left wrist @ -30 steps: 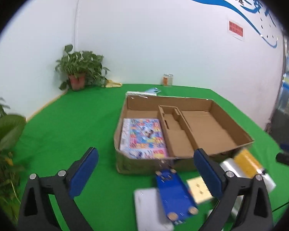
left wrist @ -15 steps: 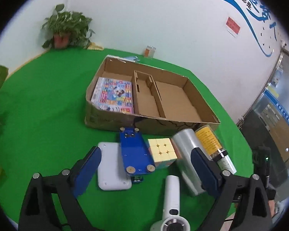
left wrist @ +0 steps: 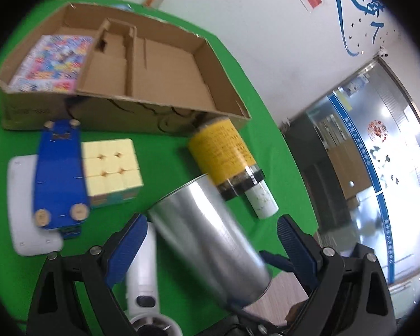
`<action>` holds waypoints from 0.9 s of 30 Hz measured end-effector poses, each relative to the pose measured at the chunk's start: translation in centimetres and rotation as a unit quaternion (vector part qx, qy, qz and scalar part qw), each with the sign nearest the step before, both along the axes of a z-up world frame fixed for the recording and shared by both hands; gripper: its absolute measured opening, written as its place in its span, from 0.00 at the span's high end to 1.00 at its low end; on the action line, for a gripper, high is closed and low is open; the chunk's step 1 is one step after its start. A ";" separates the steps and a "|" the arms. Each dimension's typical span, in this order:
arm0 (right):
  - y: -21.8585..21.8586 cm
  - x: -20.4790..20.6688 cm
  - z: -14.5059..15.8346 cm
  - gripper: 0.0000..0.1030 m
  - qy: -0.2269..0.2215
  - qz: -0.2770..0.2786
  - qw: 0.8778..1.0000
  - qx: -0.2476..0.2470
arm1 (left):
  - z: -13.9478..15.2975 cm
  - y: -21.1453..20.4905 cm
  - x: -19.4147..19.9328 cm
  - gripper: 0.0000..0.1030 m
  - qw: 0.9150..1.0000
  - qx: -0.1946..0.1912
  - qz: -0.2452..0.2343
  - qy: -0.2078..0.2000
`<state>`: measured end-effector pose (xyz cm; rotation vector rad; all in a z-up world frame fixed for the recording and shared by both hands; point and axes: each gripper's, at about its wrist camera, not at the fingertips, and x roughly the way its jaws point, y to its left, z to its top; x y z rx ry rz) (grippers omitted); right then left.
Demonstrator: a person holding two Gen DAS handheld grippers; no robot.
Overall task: Organize rigid objects
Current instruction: 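Grasp the silver metal can with the left gripper and lift it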
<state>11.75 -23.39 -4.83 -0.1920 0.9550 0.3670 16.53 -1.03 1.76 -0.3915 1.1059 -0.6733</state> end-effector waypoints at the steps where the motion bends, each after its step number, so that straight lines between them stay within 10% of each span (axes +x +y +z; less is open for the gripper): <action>1: -0.5 -0.6 0.9 0.17 -0.008 0.008 0.999 0.041 | -0.6 -0.6 0.5 0.09 1.000 0.009 -0.008 0.012; 7: -6.1 0.9 2.2 0.16 0.043 -0.031 0.975 0.215 | -3.1 -2.1 1.9 0.10 0.998 0.020 -0.020 0.063; 13: -6.8 3.8 -2.2 0.29 0.158 -0.043 0.947 0.276 | -4.7 -2.8 2.7 0.15 0.995 0.036 -0.016 0.089; 27: -3.5 4.0 -2.1 0.21 0.150 -0.032 0.964 0.218 | -5.5 -3.1 3.0 0.17 0.996 0.036 0.003 0.082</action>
